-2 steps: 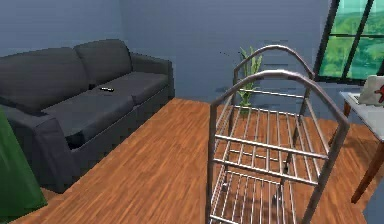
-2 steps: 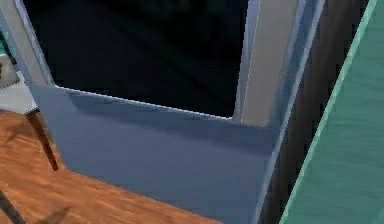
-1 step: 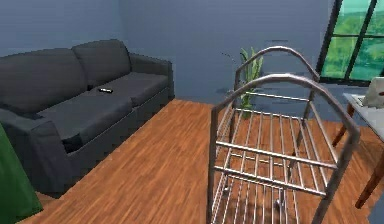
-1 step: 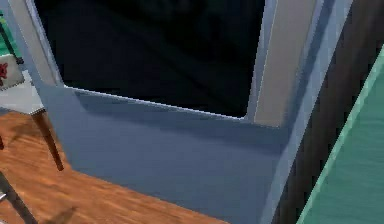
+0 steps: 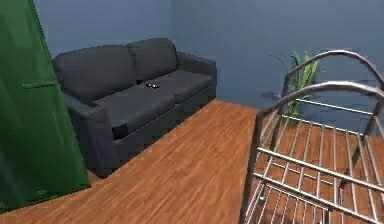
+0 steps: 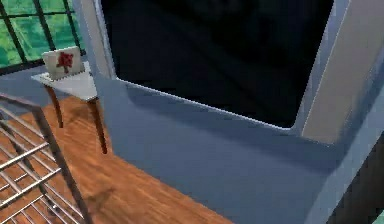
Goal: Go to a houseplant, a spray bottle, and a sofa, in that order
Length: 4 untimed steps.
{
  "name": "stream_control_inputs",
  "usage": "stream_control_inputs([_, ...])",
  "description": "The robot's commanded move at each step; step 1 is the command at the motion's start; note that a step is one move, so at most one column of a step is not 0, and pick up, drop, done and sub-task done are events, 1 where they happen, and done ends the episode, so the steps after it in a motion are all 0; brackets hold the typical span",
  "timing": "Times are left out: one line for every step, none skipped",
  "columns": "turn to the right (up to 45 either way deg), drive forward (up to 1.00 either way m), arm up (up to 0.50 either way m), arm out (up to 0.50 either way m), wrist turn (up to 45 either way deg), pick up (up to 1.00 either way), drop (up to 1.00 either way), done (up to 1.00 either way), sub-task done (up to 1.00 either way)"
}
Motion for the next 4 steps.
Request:
stream_control_inputs([0.0,0.55,0.0,0.0,0.0,0.0,0.0,0.0,0.0])
stream_control_inputs([-45.0,0.0,0.0,0.0,0.0,0.0,0.0,0.0,0.0])
stream_control_inputs([-9.0,0.0,0.0,0.0,0.0,0.0,0.0,0.0,0.0])
stream_control_inputs([0.0,0.55,0.0,0.0,0.0,0.0,0.0,0.0,0.0])
